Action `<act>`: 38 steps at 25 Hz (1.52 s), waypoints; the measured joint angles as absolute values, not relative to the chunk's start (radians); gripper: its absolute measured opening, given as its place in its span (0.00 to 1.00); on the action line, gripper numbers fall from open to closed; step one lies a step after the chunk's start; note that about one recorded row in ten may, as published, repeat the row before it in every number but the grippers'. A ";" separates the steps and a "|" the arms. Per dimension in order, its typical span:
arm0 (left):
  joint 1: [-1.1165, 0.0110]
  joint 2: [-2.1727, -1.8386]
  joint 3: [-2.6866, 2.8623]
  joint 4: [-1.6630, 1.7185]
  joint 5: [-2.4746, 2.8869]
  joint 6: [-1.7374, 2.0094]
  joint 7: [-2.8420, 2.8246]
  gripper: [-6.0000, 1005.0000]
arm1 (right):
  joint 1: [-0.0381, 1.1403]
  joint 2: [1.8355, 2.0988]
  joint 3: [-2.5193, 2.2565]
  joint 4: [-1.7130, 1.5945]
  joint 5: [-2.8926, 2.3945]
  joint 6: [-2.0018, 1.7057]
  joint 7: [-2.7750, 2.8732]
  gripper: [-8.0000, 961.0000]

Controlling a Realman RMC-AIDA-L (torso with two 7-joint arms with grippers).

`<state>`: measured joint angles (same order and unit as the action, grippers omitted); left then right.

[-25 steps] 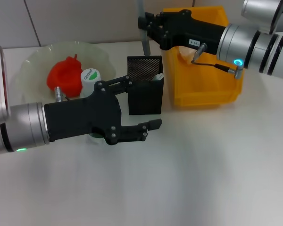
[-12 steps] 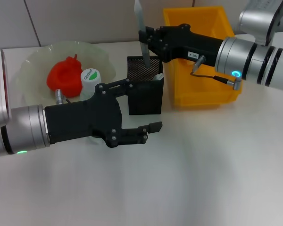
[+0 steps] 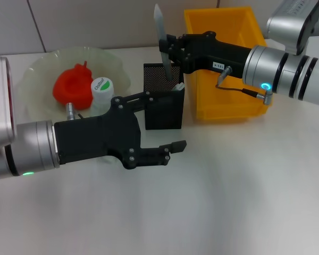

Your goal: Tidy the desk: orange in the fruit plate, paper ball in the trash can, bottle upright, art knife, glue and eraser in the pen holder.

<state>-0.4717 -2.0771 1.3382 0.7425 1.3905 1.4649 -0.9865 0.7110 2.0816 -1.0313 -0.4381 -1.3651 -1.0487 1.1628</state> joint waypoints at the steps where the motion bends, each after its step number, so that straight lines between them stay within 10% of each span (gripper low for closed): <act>1: -0.472 -2.077 1.338 0.742 1.390 1.465 -0.986 0.80 | 0.714 2.082 -1.031 -0.434 -1.365 -1.044 1.163 0.14; 38: -0.478 -2.077 1.348 0.739 1.388 1.459 -0.972 0.80 | 0.761 2.080 -1.037 -0.387 -1.367 -0.932 1.121 0.13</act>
<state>-0.4779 -2.0770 1.3478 0.7393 1.3883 1.4594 -0.9719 0.7606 2.0800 -1.0368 -0.3867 -1.3670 -0.9325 1.1209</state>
